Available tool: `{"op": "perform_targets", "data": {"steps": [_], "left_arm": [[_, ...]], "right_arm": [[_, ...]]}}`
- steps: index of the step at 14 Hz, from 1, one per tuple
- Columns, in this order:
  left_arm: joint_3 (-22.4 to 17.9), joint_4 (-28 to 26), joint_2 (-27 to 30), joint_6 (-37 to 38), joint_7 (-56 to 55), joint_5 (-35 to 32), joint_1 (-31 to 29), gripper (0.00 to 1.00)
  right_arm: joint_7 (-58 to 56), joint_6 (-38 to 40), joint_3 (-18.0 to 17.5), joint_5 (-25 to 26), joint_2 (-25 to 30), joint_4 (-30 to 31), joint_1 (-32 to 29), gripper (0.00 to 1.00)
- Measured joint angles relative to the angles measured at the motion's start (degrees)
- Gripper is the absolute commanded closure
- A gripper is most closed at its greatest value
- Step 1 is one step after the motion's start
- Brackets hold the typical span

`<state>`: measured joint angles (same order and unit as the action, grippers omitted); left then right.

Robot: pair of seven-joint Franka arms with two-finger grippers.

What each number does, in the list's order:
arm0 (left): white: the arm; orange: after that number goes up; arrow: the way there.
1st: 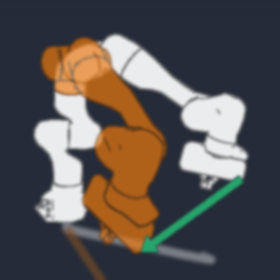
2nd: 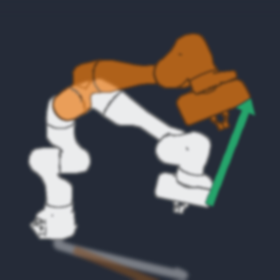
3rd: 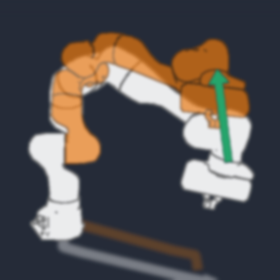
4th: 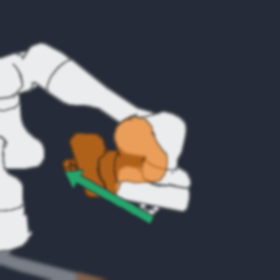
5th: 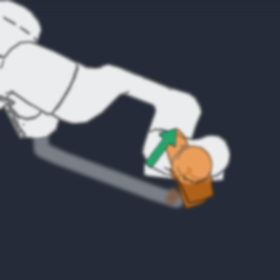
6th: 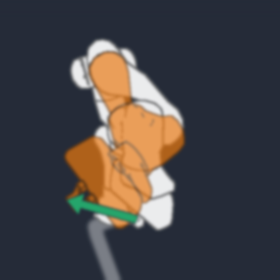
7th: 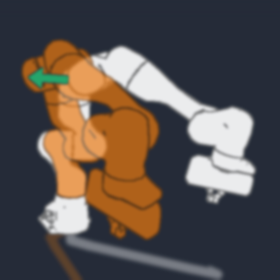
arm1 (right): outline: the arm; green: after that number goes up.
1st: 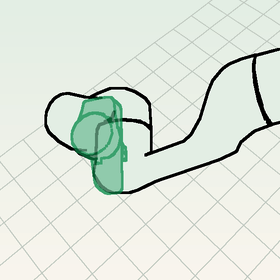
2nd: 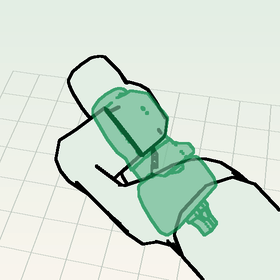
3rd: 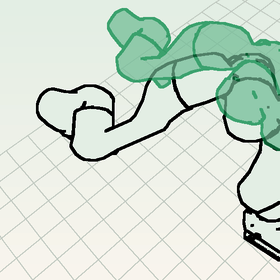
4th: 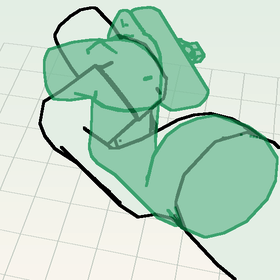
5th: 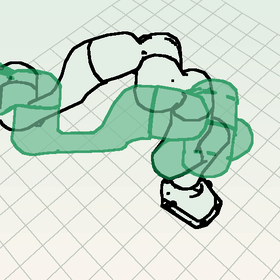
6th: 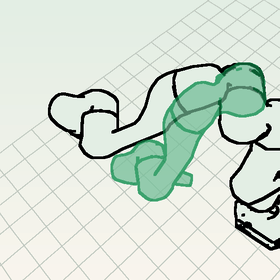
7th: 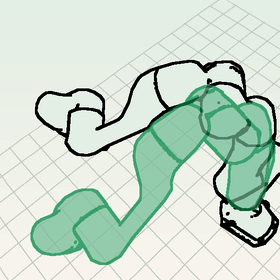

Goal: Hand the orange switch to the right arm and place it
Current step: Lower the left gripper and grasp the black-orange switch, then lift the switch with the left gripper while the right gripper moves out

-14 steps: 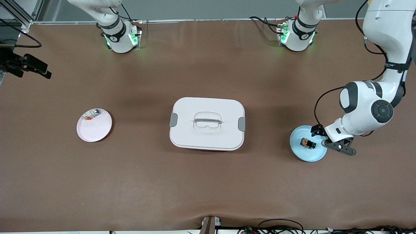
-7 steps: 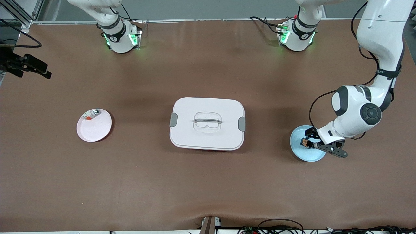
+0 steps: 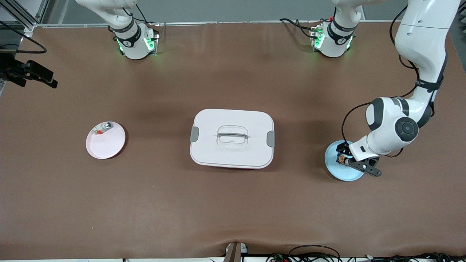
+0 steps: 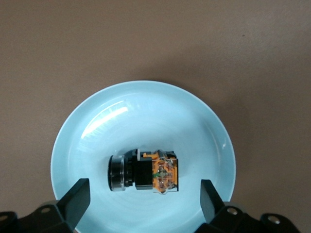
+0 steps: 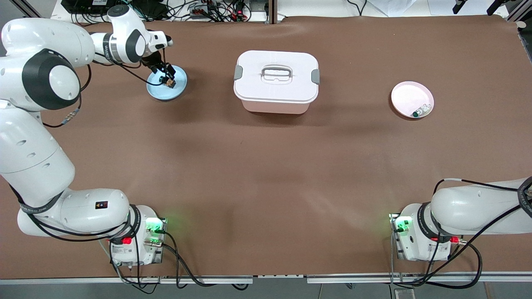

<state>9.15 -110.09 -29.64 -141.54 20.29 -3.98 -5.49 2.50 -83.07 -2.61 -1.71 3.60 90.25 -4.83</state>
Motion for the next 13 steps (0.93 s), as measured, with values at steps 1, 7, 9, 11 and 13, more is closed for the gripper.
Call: {"op": "perform_targets", "data": {"steps": [1, 7, 9, 11, 13], "left_arm": [[0.0, 0.0, -0.3, -0.4, 0.0, -0.8, 0.0, 0.0], [0.0, -0.1, -1.8, -1.2, 0.0, -1.5, 0.0, 0.0], [0.0, -0.1, -2.1, -1.2, 0.0, -1.6, 0.0, 0.0], [0.0, -0.2, -2.5, -1.2, 0.0, -1.8, 0.0, 0.0], [0.0, -0.2, -3.0, -1.6, 0.0, -1.8, -0.1, 0.04]], "right_arm": [[0.0, 0.0, 0.0, 0.0, 0.0, 0.0, 0.0, 0.0], [0.0, -0.3, -0.1, 0.0, 0.0, 0.0, 0.0, 0.0], [0.0, -0.4, -0.1, 0.0, 0.0, 0.0, 0.0, 0.0], [0.0, -0.5, -0.2, 0.0, 0.0, 0.0, 0.0, 0.0], [0.0, -1.1, -0.6, 0.0, 0.0, 0.0, 0.0, 0.0]]}}
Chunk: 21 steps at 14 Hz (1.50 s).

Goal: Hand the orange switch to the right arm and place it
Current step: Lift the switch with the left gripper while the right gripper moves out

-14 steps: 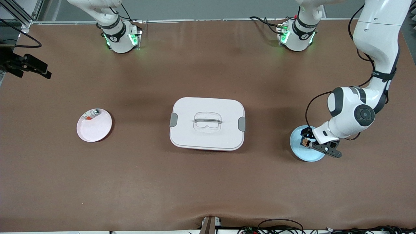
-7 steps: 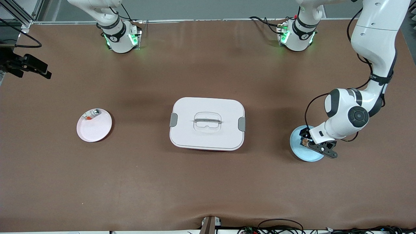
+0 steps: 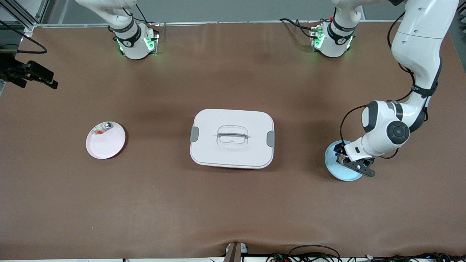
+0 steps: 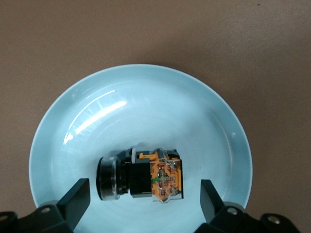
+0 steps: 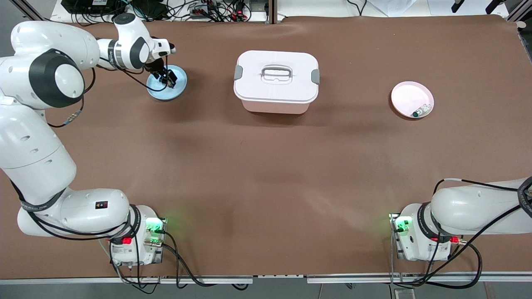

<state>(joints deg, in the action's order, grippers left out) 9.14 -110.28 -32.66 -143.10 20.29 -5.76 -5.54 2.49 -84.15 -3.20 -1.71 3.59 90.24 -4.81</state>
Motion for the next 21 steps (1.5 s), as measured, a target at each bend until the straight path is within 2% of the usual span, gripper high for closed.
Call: {"op": "perform_targets", "data": {"steps": [4, 8, 9, 10, 13, 17, 21], "left_arm": [[-0.1, 0.0, -0.8, -0.8, 0.0, -0.1, 0.0, 0.06], [-0.2, 0.0, -1.6, -1.8, 0.0, -0.1, 0.0, 0.19], [-0.2, 0.0, -1.7, -1.9, 0.0, -0.1, 0.0, 0.3], [-0.3, 0.0, -1.9, -2.1, 0.0, -0.1, -0.1, 0.45], [-0.3, 0.0, -2.1, -2.7, 0.0, -0.2, -0.2, 1.0], [-0.3, 0.6, -1.4, -2.8, 0.0, -0.2, -0.4, 1.0], [0.0, 1.4, 4.6, 3.2, 0.0, -0.2, -0.3, 1.0]], "right_arm": [[-0.2, 0.4, -0.8, 0.0, 0.0, 0.0, 1.9, 0.0], [-0.1, 0.4, -1.2, 0.0, 0.0, -0.3, 7.1, 0.0], [0.2, 0.5, -1.2, -0.1, 0.0, -0.4, 8.4, 0.0], [1.0, 0.6, -1.3, -0.2, 0.0, -0.4, 9.5, 0.0], [7.1, 0.6, -1.4, -1.9, -0.1, -0.4, 12.9, 0.0], [21.0, 0.4, -1.5, -4.0, -0.1, -0.5, 20.7, 0.0], [31.9, -1.2, -1.6, -5.9, -0.1, -1.4, 28.3, 0.0]]}}
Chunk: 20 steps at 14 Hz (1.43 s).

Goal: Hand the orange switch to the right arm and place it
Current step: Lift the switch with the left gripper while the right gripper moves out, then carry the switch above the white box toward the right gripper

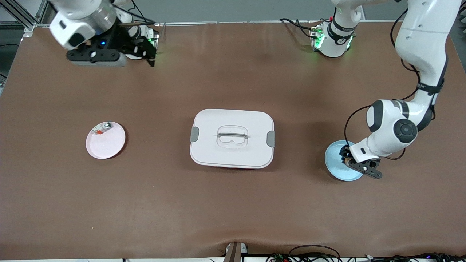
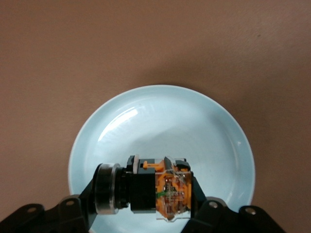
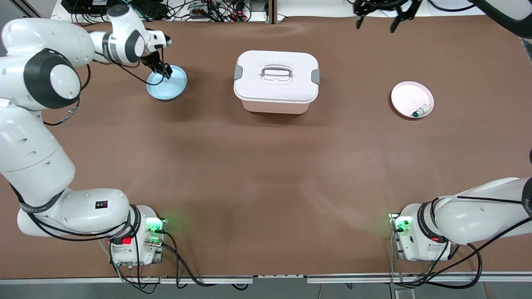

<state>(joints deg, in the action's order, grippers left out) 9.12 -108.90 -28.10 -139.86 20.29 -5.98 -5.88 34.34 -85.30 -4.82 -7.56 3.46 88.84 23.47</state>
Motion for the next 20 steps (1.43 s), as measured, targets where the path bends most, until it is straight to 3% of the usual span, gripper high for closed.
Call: {"op": "perform_targets", "data": {"steps": [6, 12, 18, 20], "left_arm": [[2.8, 3.2, 9.9, 18.8, -4.7, 3.4, 0.0, 1.0], [8.8, 13.7, 11.7, 36.7, -24.2, 15.3, 0.0, 1.0], [18.8, 20.0, 11.1, 39.0, -59.7, 22.5, 1.4, 1.0], [19.6, 22.0, 9.9, 38.9, -69.6, 24.9, 3.8, 1.0]], "right_arm": [[2.0, -0.2, 0.1, -0.8, -0.1, -0.8, 2.4, 0.0], [2.0, -3.9, 0.1, -5.2, -0.7, -0.7, 2.7, 0.0], [6.4, -17.4, 0.1, -7.9, -5.6, -0.3, 6.3, 0.0], [10.6, -23.6, 0.1, -10.9, -6.6, 1.0, 7.2, 0.0]]}}
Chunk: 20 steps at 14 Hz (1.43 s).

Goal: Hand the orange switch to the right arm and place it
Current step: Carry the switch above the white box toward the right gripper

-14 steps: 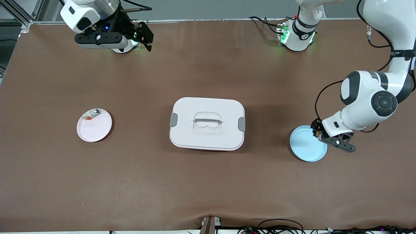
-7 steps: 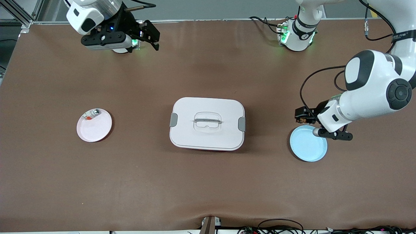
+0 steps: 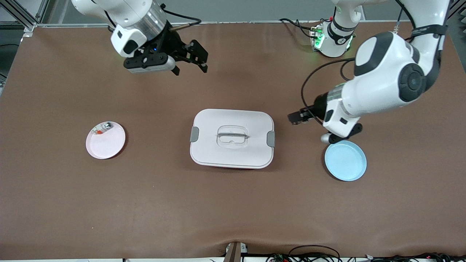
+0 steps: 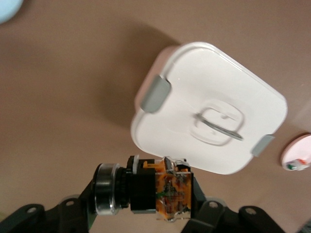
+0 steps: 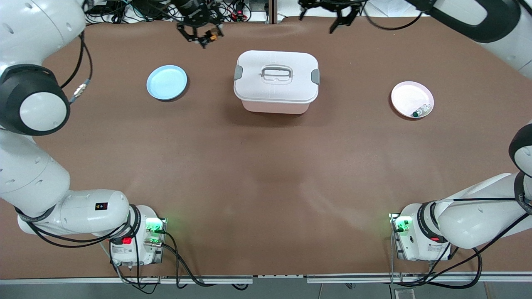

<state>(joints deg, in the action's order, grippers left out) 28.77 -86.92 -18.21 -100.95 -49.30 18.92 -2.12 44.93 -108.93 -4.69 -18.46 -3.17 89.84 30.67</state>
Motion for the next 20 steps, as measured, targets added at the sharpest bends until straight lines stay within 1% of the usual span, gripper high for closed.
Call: {"op": "perform_targets", "data": {"steps": [3, 6, 7, 11, 13, 16, 20], "left_arm": [[0.1, 2.8, -1.9, -1.0, -13.9, 1.0, 3.2, 1.0], [0.1, 5.9, -4.0, -3.7, -29.2, 1.1, 7.1, 1.0], [0.2, 6.7, -4.7, -4.8, -33.4, 1.1, 8.6, 1.0], [0.2, 7.6, -6.8, -11.3, -46.9, 1.1, 13.4, 1.0], [0.2, 7.8, -7.2, -12.3, -51.1, 1.1, 14.6, 1.0], [0.1, 8.6, -7.6, -12.5, -54.9, 1.1, 14.7, 1.0], [0.0, 9.1, -8.5, -12.5, -56.7, 1.1, 14.6, 1.0]], "right_arm": [[2.5, -9.2, 0.3, -5.4, -0.4, 3.2, 0.1, 0.0], [3.0, -17.4, 1.1, -11.6, -0.5, 7.1, -0.4, 0.0], [3.0, -19.9, 1.1, -12.7, -0.5, 8.2, -0.4, 0.0], [3.0, -26.2, 0.8, -13.6, -2.5, 10.4, 0.7, 0.0], [3.0, -28.5, 0.7, -13.7, -4.0, 10.4, 1.7, 0.0], [1.6, -28.9, 0.7, -13.7, -5.1, 11.0, 2.6, 0.0], [-0.9, -30.1, 0.6, -13.7, -5.1, 12.6, 2.7, 0.0]]}}
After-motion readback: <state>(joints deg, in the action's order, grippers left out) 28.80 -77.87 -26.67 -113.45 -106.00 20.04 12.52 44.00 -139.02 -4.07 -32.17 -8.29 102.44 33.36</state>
